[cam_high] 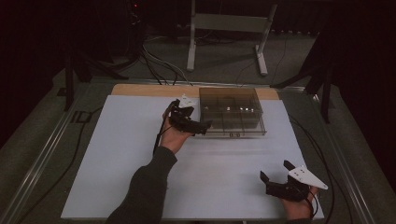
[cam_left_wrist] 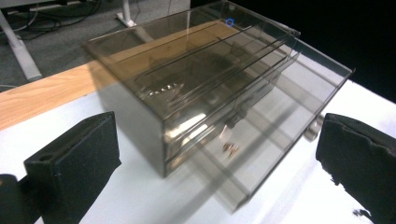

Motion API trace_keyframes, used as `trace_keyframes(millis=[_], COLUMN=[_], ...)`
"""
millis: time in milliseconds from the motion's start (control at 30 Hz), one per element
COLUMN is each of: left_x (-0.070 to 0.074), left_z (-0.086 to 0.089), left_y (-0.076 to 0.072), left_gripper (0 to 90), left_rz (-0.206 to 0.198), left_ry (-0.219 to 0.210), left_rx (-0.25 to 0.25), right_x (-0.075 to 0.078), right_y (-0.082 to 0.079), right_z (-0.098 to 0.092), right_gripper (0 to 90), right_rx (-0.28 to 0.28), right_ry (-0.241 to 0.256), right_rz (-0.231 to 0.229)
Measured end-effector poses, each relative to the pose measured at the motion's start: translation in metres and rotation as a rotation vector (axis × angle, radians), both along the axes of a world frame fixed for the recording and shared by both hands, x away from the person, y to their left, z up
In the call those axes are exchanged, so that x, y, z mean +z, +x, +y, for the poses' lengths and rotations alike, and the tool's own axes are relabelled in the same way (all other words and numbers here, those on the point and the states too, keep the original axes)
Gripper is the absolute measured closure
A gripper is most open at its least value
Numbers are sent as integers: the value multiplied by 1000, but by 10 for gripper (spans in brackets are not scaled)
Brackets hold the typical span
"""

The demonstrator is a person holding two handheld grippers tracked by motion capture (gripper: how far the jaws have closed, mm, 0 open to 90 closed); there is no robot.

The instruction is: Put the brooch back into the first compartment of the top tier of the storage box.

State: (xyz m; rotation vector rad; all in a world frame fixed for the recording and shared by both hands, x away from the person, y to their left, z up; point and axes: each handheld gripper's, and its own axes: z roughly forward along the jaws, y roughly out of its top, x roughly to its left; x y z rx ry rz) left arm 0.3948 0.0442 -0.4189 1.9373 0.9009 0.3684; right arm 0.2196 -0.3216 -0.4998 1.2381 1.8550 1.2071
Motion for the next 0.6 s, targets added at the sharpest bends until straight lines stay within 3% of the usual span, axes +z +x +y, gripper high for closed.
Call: trace_keyframes(millis=[433, 600], left_x=[5, 1], left_z=[60, 89], left_y=[-24, -44], left_gripper=[3, 3], left_rz=[-47, -72], left_ry=[9, 12], left_rx=[36, 47], right_x=[0, -1], right_y=[0, 0], right_z=[2, 4], right_gripper=[0, 0], right_rx=[3, 9], right_ry=[-1, -3], right_rz=[3, 4])
